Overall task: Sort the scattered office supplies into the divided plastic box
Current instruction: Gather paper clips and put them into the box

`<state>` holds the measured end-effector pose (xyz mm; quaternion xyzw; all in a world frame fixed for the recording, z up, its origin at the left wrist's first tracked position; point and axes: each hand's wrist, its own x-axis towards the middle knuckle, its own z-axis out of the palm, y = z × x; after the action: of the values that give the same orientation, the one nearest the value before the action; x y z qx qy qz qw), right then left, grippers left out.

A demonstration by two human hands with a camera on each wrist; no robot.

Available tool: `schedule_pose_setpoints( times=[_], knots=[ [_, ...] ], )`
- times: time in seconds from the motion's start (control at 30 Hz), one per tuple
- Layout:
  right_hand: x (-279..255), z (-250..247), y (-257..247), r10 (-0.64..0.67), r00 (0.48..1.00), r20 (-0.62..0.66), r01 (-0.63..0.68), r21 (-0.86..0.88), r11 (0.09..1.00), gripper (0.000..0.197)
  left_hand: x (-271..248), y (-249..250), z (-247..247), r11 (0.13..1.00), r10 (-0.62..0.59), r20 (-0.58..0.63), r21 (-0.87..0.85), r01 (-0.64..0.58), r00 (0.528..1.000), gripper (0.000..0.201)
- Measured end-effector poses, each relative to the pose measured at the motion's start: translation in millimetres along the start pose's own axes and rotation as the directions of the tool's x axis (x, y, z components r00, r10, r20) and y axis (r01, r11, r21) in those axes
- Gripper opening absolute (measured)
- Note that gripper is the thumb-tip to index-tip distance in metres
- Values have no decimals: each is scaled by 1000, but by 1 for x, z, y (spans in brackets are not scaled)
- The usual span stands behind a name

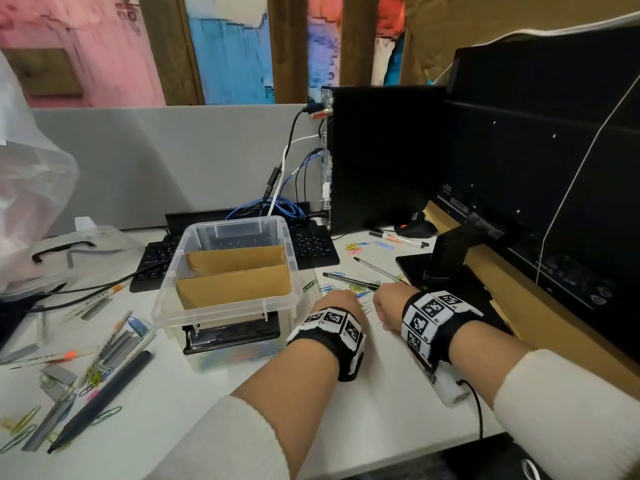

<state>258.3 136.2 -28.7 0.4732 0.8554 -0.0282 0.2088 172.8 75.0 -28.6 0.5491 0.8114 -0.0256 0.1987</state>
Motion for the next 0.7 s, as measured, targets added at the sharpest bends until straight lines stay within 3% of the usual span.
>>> schedule_pose_setpoints(
  times=[0.17,0.33,0.5,0.63,0.7],
  knots=[
    [1,2,1,-27,999,-18,27,9,1000,35,6,-8,-2,999,-32,8,-9,32,999,33],
    [-3,3,0,-50,994,-99,61,113,992,21,7,-7,1,1000,-24,11,-4,24,1000,36],
    [-8,3,-3,-97,977,-190,133,186,974,26,13,0,0,998,41,-106,-49,-46,994,29],
    [-7,-2,-5,-129,986,-107,143,133,981,41,17,3,-3,996,38,-90,-78,-45,995,27],
    [-6,-4,-6,-129,989,-73,136,104,985,24,18,2,-3,997,34,-81,-63,-39,996,26]
  ],
)
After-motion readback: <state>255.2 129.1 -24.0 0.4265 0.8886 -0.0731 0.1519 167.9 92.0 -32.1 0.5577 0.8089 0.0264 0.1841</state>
